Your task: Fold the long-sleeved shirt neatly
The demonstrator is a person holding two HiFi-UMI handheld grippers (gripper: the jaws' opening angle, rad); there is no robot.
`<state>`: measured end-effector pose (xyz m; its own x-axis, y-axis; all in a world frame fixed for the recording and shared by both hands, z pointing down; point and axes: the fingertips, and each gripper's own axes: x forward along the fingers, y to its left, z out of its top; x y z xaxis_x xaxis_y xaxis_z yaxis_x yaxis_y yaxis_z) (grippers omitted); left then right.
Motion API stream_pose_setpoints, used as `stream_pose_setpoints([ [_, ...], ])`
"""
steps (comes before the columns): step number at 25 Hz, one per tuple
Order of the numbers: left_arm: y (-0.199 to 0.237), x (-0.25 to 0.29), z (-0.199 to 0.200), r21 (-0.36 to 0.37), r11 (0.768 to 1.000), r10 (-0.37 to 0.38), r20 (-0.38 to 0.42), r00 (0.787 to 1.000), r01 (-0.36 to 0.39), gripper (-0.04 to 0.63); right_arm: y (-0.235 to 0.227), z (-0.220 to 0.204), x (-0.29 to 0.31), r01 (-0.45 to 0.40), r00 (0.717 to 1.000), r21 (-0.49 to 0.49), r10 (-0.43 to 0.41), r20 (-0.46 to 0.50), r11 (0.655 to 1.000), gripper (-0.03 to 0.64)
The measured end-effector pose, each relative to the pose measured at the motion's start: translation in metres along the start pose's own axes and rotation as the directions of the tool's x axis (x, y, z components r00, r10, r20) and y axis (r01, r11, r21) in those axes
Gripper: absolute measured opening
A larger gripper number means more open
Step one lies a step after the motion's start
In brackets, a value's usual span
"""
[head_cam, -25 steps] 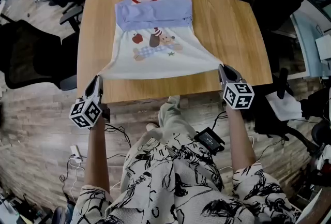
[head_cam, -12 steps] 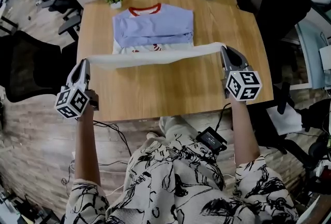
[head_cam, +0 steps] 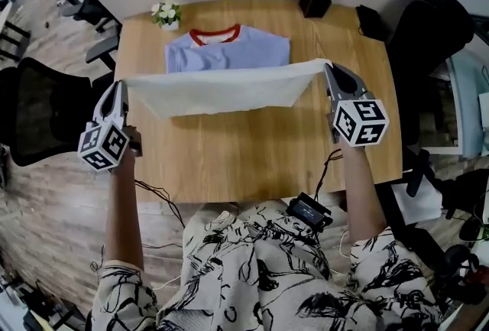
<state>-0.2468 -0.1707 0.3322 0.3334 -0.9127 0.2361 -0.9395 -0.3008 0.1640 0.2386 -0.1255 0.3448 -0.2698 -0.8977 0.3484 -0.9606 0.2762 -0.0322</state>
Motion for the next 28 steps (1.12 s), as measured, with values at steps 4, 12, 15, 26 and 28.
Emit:
stream_pose_setpoints([
  [4,0.005,0.031,0.005,0.036,0.999,-0.001,-0.013,1.000,0.001,0.028,-0.008,0.003,0.027,0.000,1.000,0.003,0.000,-0.010,1.000,0.020],
  [12,0.037,0.108,-0.013,0.043,0.999,-0.007,-0.072,0.997,0.011,0.028,-0.026,-0.004,0.085,0.050,0.997,0.019,-0.049,-0.063,0.999,0.020],
  [15,0.048,0.142,-0.033,0.045,0.998,-0.030,-0.114,0.993,0.036,0.028,-0.038,-0.018,0.113,0.076,0.992,0.027,-0.073,-0.099,0.997,0.020],
  [26,0.091,0.252,-0.117,0.070,0.993,-0.066,-0.286,0.956,0.090,0.029,-0.080,-0.091,0.230,0.166,0.965,0.100,-0.141,-0.219,0.981,0.020],
  [28,0.098,0.268,-0.131,0.077,0.993,-0.065,-0.316,0.946,0.094,0.028,-0.085,-0.107,0.251,0.169,0.956,0.093,-0.140,-0.256,0.981,0.020],
])
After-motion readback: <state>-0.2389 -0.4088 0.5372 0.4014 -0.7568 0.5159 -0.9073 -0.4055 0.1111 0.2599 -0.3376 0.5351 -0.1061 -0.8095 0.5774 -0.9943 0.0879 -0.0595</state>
